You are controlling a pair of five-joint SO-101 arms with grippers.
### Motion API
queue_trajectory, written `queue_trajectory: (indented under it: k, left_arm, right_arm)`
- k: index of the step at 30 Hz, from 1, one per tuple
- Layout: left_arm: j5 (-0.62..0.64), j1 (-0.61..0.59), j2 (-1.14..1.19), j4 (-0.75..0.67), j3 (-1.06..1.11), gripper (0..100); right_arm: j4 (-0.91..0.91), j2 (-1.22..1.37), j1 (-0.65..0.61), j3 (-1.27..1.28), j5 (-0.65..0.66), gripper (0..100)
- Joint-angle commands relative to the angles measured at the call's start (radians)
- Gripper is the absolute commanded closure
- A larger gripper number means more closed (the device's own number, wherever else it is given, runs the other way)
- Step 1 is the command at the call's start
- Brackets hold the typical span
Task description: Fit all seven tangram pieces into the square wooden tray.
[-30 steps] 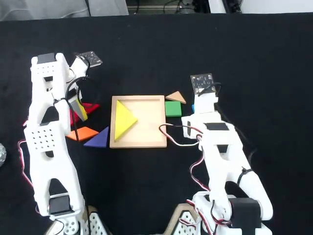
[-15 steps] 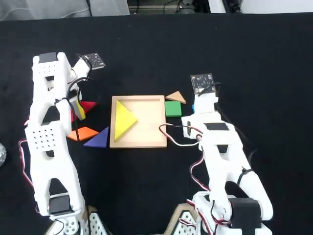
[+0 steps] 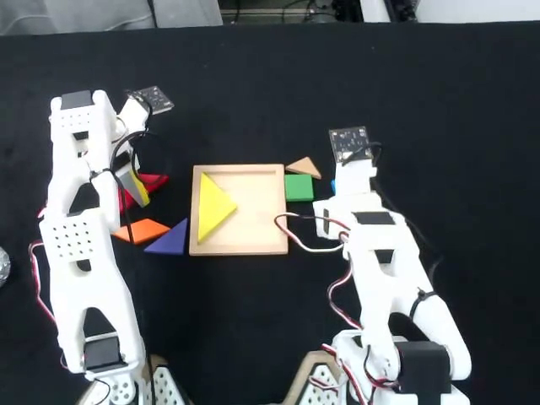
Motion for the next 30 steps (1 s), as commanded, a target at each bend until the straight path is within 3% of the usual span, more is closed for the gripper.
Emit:
queue_trajectory:
  k: [1,6,16,19,22,26,30]
  left_arm:
    - [0.025,-0.051,-0.011,-0.006,-0.03,65]
    - [0.021,-0.051,-0.009,-0.003,-0.015,75]
    - [0.025,-0.03,-0.018,0.0,0.002,74]
    - [0.025,-0.024,-0.034,0.081,-0.039,74]
    - [0.026,0.004,-0.089,0.232,-0.157,74]
    - [0.055,0.05,-0.203,0.232,-0.188,74]
    - [0.055,0.142,-0.379,0.232,-0.07,74]
  right_arm:
    - [-0.018,-0.036,0.006,-0.008,0.011,98.4]
    - [-0.018,-0.036,0.006,-0.008,0.011,98.4]
    - [-0.018,-0.036,0.006,-0.008,0.011,98.4]
    - [-0.018,-0.036,0.006,-0.008,0.011,98.5]
    - [-0.018,-0.038,0.006,-0.01,0.011,98.5]
    - [-0.018,-0.041,0.009,-0.008,0.011,98.6]
    - [-0.018,-0.044,0.014,-0.008,0.011,98.6]
